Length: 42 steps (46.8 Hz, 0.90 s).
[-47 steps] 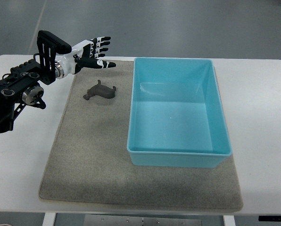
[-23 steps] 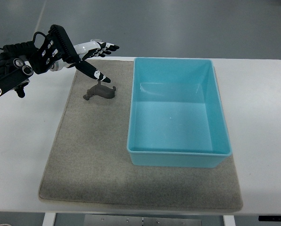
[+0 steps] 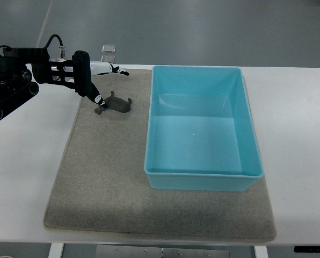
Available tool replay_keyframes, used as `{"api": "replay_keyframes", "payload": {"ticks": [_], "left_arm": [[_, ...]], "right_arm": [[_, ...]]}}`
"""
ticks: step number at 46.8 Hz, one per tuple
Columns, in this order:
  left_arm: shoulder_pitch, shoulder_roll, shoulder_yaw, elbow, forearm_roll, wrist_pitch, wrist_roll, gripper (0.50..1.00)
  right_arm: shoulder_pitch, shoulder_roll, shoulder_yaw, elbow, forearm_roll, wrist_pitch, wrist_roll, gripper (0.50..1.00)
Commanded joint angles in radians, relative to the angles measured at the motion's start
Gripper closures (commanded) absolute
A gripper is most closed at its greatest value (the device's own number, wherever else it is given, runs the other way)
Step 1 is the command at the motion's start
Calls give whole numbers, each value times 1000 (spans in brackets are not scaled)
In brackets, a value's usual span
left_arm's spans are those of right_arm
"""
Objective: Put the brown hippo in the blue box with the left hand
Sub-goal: 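Lower the left hand over the brown hippo on the mat, then close the left hand's fingers around the brown hippo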
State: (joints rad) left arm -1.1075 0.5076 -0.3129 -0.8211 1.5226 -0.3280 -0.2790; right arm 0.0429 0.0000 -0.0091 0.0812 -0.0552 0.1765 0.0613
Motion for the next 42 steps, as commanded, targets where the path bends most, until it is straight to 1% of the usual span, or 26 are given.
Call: {"api": "replay_keyframes", "payload": {"ticks": [1,4,8,36,42], "left_arm": [[-2,-1,0,-15,8,-39,1,506],[-6,0,0,-23,8,-75,1,506],[-8,-1,0,-24,8,-94,1,506],[3,-1,2,-30,18,-95,1,508],[-6,-1,0,-30,70,-91,1,508]], "right_arm": [[0,0,0,0,0,0,0,564],[0,0,0,0,0,0,0,564],[0,0,0,0,0,0,0,564],[0,0,1,0,0,0,0,564],[0,0,0,0,0,0,0,564]]}}
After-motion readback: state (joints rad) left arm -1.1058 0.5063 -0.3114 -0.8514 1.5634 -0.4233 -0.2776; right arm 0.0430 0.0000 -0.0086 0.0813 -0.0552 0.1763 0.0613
